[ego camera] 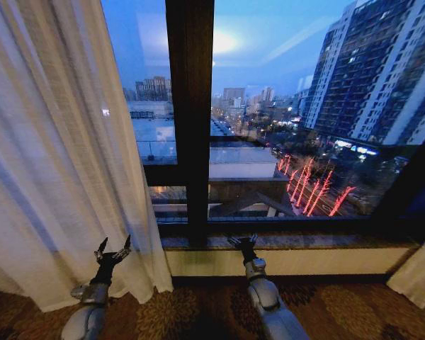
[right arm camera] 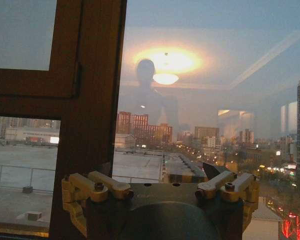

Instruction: Open the curtains by pulling them apart, changing their state from closed to fully open.

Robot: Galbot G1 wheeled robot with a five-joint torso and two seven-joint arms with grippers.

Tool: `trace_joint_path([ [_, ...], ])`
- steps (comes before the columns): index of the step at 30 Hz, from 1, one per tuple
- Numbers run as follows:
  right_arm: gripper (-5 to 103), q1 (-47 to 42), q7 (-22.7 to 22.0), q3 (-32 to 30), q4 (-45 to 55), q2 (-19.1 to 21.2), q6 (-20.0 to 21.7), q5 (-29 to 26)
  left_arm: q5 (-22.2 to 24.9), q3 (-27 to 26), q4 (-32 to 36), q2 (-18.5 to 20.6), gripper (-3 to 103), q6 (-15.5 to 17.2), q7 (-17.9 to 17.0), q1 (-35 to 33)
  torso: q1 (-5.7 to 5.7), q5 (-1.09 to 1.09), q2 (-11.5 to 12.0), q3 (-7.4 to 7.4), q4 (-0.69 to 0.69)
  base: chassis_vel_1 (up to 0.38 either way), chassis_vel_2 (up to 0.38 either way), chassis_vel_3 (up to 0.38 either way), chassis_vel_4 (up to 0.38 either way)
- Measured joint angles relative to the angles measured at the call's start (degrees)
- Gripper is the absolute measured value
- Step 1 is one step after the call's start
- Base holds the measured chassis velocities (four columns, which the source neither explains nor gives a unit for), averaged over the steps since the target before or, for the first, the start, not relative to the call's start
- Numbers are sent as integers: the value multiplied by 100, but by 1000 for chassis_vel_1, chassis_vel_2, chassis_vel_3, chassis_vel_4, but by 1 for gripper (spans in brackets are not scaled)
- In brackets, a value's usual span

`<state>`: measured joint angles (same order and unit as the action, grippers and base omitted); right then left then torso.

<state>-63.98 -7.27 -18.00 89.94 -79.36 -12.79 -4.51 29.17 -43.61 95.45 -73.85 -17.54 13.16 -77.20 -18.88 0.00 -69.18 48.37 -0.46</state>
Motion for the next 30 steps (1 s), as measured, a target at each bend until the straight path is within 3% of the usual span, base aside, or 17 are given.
trace_joint_path([
  [30, 100, 0, 0, 0, 0, 0, 0, 0, 0, 1, 0, 0, 100, 6, -1, 0, 0, 0, 0, 0, 0, 0, 0, 0, 0],
])
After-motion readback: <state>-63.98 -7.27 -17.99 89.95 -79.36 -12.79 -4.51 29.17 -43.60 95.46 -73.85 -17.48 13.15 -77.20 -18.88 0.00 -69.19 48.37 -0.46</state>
